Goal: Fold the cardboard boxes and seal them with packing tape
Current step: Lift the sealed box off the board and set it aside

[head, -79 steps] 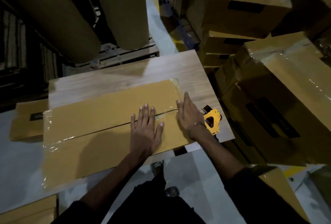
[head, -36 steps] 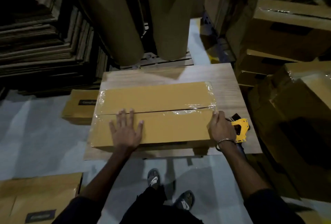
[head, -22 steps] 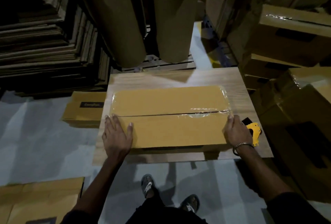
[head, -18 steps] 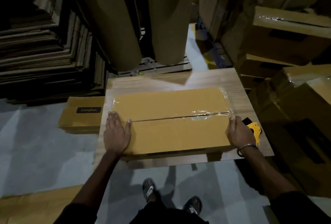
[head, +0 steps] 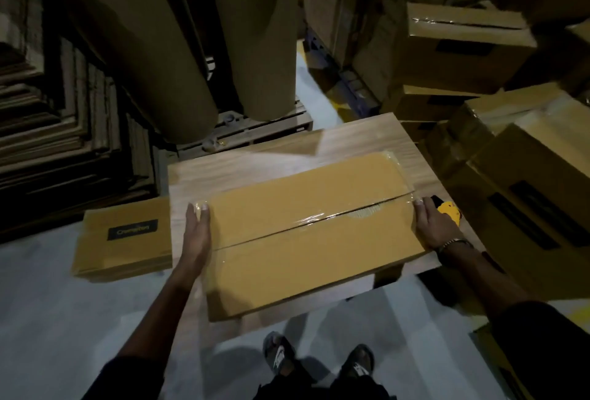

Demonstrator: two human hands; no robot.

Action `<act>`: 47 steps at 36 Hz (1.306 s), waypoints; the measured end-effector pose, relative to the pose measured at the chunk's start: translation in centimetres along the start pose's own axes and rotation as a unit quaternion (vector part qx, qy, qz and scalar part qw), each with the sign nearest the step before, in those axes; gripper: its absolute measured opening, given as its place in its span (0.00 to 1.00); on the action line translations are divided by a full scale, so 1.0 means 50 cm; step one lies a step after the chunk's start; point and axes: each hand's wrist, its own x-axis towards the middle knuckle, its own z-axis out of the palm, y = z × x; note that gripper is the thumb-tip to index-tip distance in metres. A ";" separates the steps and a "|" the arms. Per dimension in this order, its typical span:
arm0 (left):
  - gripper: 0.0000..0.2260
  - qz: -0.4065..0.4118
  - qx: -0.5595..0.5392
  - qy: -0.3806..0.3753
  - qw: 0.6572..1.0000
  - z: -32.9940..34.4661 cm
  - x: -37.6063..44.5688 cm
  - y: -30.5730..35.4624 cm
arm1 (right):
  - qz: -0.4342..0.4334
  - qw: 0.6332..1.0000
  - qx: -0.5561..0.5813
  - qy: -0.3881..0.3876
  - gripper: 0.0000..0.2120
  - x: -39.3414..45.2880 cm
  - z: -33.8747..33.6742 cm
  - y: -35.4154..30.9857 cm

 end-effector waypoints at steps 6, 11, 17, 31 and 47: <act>0.25 -0.081 -0.145 -0.078 0.983 -0.005 -0.103 -0.058 | 0.037 0.999 0.021 0.003 0.24 -0.015 -0.001 -0.018; 0.26 -0.117 -0.193 -0.096 0.969 -0.001 -0.154 -0.082 | 0.056 0.998 0.012 0.005 0.26 -0.033 -0.010 -0.041; 0.29 -0.124 -0.194 -0.101 0.968 -0.050 -0.171 -0.086 | 0.058 0.998 0.014 0.007 0.27 -0.041 -0.001 -0.054; 0.29 0.069 -0.130 -0.078 0.986 0.040 -0.293 0.171 | 0.030 0.982 0.073 0.174 0.24 -0.113 -0.243 0.047; 0.29 0.164 -0.057 -0.351 0.920 0.576 -0.520 0.378 | 0.222 0.898 0.122 0.359 0.24 -0.429 -0.526 0.688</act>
